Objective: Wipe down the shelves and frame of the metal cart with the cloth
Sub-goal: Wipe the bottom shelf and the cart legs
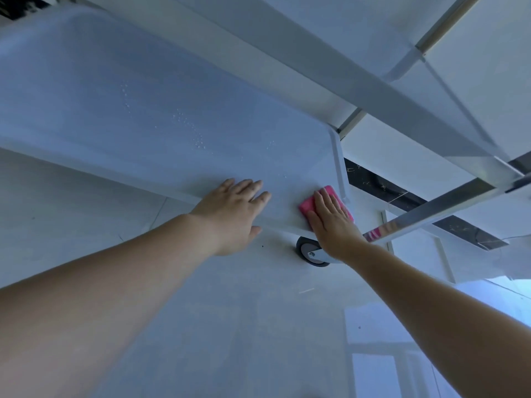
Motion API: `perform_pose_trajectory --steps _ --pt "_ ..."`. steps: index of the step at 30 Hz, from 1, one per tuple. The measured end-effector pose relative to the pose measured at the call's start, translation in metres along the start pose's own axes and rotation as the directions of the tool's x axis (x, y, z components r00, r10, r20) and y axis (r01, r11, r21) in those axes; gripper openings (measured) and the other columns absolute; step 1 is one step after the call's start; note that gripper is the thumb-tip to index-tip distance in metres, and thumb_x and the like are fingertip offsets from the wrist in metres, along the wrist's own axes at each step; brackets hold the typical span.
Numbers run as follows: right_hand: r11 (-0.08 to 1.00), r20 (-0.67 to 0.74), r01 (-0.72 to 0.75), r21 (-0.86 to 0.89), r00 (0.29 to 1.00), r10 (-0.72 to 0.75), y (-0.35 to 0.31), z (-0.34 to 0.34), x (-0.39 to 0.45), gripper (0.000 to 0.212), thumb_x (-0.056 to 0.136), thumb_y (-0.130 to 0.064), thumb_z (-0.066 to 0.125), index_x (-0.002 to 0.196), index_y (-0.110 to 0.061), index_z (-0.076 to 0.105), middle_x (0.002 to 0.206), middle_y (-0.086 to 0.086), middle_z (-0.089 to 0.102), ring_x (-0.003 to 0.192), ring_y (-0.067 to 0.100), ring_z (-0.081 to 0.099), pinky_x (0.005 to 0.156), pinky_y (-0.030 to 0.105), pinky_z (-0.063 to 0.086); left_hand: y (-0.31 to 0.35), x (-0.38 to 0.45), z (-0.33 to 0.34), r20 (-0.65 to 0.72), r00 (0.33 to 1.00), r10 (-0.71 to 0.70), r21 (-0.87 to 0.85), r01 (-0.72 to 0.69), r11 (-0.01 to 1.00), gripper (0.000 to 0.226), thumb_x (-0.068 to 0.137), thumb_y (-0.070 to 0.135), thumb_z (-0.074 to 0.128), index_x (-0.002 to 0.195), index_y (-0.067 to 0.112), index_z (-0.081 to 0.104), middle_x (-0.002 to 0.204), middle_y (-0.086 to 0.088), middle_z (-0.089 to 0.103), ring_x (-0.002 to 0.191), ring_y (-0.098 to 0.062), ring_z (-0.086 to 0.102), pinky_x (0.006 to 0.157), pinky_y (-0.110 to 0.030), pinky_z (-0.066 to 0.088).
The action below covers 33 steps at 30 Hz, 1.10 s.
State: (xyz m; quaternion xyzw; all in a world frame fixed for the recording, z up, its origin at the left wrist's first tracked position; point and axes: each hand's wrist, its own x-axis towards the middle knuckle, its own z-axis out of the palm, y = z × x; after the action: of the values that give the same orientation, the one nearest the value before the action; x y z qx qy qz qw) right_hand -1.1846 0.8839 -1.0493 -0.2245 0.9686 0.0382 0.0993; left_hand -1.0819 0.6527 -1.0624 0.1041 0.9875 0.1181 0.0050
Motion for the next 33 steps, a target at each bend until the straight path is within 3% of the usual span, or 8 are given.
perform_pose_trajectory --steps 5,11,15,21,25,29,33 --pt "0.998 -0.080 -0.064 0.019 0.995 0.065 -0.005 0.013 -0.027 0.062 0.099 -0.045 0.019 0.150 -0.011 0.005 0.159 0.007 -0.001 0.146 0.015 -0.005 0.114 0.026 -0.006 -0.006 0.002 0.009 0.005 0.999 -0.033 0.018 0.033 0.999 0.070 0.094 0.049 0.029 0.147 0.017 -0.005 0.157 -0.006 -0.010 0.144 -0.021 -0.007 0.115 -0.039 -0.002" --pt "1.000 -0.064 -0.001 0.013 0.998 0.001 -0.001 0.014 -0.028 0.061 0.098 -0.048 0.017 0.149 -0.021 -0.002 0.155 -0.005 -0.012 0.139 0.006 -0.017 0.111 0.024 -0.012 -0.011 0.002 0.016 0.000 1.000 0.006 0.064 -0.006 0.998 0.069 0.094 0.051 0.027 0.147 0.017 -0.001 0.157 -0.005 -0.006 0.144 -0.019 -0.007 0.114 -0.039 -0.005" --pt "0.999 -0.029 0.047 -0.027 0.998 -0.048 0.008 0.013 -0.029 0.061 0.098 -0.048 0.019 0.149 -0.022 -0.002 0.151 -0.009 -0.015 0.144 0.012 -0.014 0.115 0.028 -0.008 -0.010 0.003 0.016 0.011 1.000 0.014 0.068 -0.015 0.998 0.070 0.093 0.051 0.027 0.147 0.017 0.000 0.157 -0.005 -0.006 0.144 -0.020 -0.007 0.114 -0.040 -0.004" --pt "0.999 -0.021 0.025 0.020 0.999 -0.025 0.008 0.015 -0.027 0.060 0.098 -0.049 0.014 0.149 -0.024 -0.003 0.147 -0.013 -0.019 0.139 0.005 -0.018 0.111 0.024 -0.012 -0.012 0.002 0.017 0.001 1.000 -0.008 0.088 0.008 0.996 0.066 0.093 0.054 0.021 0.147 0.024 -0.002 0.157 -0.003 -0.009 0.143 -0.022 -0.011 0.114 -0.044 -0.007" --pt "0.993 0.105 0.088 -0.077 0.991 -0.080 0.027 0.003 -0.001 0.053 0.101 -0.036 0.012 0.148 -0.020 -0.007 0.156 0.001 -0.017 0.143 0.015 -0.019 0.117 0.032 -0.010 -0.012 0.001 0.022 -0.057 0.998 -0.026 0.069 0.030 0.997 0.062 0.093 0.053 0.020 0.147 0.029 0.000 0.158 -0.001 -0.005 0.144 -0.024 -0.007 0.115 -0.044 -0.004" --pt "0.971 0.159 0.120 -0.206 0.983 -0.088 0.047 -0.005 0.049 0.057 0.099 -0.038 0.008 0.147 -0.017 -0.014 0.155 0.008 -0.021 0.142 0.024 -0.021 0.118 0.047 -0.004 -0.011 0.001 0.022 -0.086 0.996 -0.025 0.054 0.030 0.998 0.059 0.094 0.052 0.019 0.147 0.031 0.003 0.158 0.001 -0.001 0.144 -0.022 -0.005 0.114 -0.041 -0.004" --pt "0.940 0.101 0.155 -0.304 0.986 -0.130 0.059 -0.011 0.103 0.068 0.098 -0.011 0.033 0.143 -0.014 -0.018 0.154 0.017 -0.020 0.142 0.032 -0.019 0.116 0.046 -0.010 -0.020 0.008 0.012 -0.073 0.997 -0.020 0.015 0.022 1.000 0.052 0.095 0.049 0.015 0.145 0.036 0.015 0.157 0.004 0.008 0.144 -0.015 0.003 0.115 -0.040 0.001"
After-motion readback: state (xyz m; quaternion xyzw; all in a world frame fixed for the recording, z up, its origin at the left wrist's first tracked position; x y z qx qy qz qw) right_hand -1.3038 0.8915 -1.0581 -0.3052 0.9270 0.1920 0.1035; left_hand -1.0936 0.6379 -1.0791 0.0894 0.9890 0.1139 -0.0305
